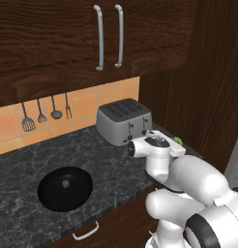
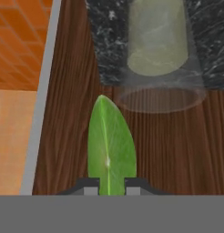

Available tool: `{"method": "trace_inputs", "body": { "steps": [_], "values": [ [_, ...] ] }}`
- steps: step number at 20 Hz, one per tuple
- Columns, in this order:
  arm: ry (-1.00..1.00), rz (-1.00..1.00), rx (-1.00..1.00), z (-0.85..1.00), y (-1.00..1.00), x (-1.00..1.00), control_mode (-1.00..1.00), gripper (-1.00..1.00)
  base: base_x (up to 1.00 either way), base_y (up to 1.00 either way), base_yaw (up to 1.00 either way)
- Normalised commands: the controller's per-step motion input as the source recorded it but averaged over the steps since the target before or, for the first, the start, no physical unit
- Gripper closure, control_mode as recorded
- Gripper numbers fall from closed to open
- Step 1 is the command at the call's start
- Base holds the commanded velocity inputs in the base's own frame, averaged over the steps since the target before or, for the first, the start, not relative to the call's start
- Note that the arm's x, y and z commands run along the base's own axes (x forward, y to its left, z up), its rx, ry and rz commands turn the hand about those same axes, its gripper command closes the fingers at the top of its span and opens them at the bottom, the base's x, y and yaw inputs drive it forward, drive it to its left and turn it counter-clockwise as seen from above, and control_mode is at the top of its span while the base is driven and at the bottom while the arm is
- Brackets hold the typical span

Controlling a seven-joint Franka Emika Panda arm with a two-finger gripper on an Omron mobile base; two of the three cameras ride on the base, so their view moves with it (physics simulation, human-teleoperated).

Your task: Grab a lemon wedge from the fridge and one ice cube from the ice bowl, and put them in the glass of lemonade.

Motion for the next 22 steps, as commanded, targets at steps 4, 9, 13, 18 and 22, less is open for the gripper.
{"method": "trace_inputs", "body": {
  "steps": [4,9,13,18,22],
  "values": [
    [0.00,0.00,0.04,0.35,0.00,0.18,-1.00,1.00,0.00,0.00,0.00],
    [0.00,0.00,0.01,-0.01,0.00,0.46,-1.00,1.00,0.00,0.00,0.00],
    [0.00,0.00,0.00,-0.23,0.00,0.44,-1.00,1.00,0.00,0.00,0.00],
    [-0.04,0.00,0.00,-0.42,0.00,0.09,-1.00,1.00,0.00,0.00,0.00],
    [-0.04,0.00,0.00,-0.27,0.00,0.10,-1.00,1.00,0.00,0.00,0.00]
  ]
}}
